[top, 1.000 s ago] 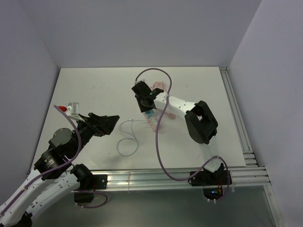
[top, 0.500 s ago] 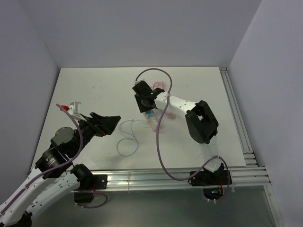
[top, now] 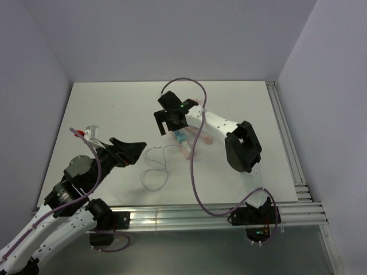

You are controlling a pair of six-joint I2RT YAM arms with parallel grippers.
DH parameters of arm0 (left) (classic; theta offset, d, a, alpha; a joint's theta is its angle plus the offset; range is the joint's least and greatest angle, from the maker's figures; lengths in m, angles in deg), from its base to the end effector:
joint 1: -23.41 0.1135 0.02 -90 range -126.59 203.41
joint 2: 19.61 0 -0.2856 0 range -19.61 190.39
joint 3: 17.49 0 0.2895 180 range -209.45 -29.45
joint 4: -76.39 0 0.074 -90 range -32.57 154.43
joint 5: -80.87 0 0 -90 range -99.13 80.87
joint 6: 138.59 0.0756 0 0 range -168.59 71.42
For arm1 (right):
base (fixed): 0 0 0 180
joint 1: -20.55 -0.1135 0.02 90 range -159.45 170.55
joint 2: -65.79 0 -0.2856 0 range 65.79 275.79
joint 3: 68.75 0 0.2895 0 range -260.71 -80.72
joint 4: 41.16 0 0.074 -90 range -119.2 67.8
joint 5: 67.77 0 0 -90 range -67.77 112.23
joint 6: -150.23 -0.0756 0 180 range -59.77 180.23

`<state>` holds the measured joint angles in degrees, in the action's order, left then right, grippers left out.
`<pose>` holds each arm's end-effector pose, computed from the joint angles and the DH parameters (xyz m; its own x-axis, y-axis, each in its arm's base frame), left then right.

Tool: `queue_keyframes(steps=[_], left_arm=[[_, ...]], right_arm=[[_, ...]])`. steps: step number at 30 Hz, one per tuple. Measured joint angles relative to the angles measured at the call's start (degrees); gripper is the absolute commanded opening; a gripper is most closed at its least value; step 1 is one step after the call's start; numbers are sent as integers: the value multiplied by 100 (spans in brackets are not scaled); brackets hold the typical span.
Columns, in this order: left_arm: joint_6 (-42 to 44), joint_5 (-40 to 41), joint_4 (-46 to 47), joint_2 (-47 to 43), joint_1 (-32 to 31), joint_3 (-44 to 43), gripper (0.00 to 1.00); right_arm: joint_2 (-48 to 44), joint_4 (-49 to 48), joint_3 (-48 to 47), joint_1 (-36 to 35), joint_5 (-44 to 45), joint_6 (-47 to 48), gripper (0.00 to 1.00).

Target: Insert the plug

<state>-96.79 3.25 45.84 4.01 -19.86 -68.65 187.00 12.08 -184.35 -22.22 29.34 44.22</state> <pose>0.1295 -0.0997 0.3540 -0.4084 -0.6156 -0.6740 0.3138 0.5987 -0.7369 0.3978 0.3552 0.2019 -0.7768 -0.3457 -0.5264 -0.4292 0.9023 0.0408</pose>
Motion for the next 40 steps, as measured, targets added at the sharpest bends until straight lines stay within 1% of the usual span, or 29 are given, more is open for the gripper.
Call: queue_keyframes(steps=[3, 5, 9, 13, 15, 22, 26, 34, 37, 40], left_arm=[[-76, 0, -17, 2, 0, 50, 99], [-105, -2, -17, 11, 0, 66, 99], [-168, -50, 63, 48, 0, 151, 100], [-271, -186, 229, 212, 0, 358, 100], [-332, -302, 363, 350, 0, 494, 100], [-575, -776, 977, 903, 0, 938, 99], [-693, -970, 1268, 1178, 0, 1021, 100], [-903, -1113, 1941, 1250, 26, 1401, 100], [-1027, -1414, 2326, 1257, 179, 1683, 99], [-1239, -1891, 2881, 1272, 505, 2028, 99]], right_arm=[[-431, -9, 9, 0, 20, 4, 100], [-881, -68, 85, 0, 59, 4, 100], [-1912, -332, 562, 0, 289, -7, 100], [-2949, -826, 1598, 7, 533, -74, 100], [-3442, -1097, 2334, 7, 570, -120, 100], [-4671, -1875, 4365, 42, 549, -317, 100], [-5097, -2345, 5171, 96, 522, -542, 100], [-5383, -3136, 6435, 258, 264, -1043, 100], [-5558, -3364, 6867, 417, 55, -1231, 100], [-5755, -3661, 7195, 647, -254, -1370, 100]])
